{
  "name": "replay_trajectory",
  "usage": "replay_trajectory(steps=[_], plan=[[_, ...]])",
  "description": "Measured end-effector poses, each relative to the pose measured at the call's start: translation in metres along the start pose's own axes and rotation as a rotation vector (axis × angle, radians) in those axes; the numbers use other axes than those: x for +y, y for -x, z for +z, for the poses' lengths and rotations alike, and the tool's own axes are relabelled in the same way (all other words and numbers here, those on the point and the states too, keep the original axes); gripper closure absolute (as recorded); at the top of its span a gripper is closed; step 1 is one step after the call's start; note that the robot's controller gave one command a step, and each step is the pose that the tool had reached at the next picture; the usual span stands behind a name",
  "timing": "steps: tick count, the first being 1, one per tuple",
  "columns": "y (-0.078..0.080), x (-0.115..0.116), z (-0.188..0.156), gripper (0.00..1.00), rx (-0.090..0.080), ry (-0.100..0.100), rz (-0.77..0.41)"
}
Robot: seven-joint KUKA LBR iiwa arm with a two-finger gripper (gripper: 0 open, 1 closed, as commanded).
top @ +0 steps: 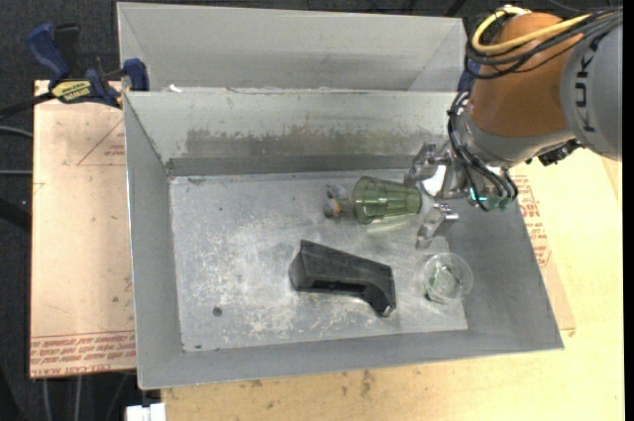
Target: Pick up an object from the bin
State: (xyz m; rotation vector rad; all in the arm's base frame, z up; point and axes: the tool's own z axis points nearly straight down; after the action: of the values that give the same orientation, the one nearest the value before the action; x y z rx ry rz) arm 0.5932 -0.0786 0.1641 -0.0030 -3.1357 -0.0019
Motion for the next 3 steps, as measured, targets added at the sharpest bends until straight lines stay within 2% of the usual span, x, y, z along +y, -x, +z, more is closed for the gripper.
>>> replay_trajectory(steps=[1, 2, 3], plan=[[0.002, 0.0, -0.004, 0.0, -0.007, -0.001, -0.001], [0.031, 0.022, 0.025, 0.0, -0.016, -0.002, 0.024], [0.041, 0.023, 0.077, 1.0, -0.014, 0.0, 0.021]])
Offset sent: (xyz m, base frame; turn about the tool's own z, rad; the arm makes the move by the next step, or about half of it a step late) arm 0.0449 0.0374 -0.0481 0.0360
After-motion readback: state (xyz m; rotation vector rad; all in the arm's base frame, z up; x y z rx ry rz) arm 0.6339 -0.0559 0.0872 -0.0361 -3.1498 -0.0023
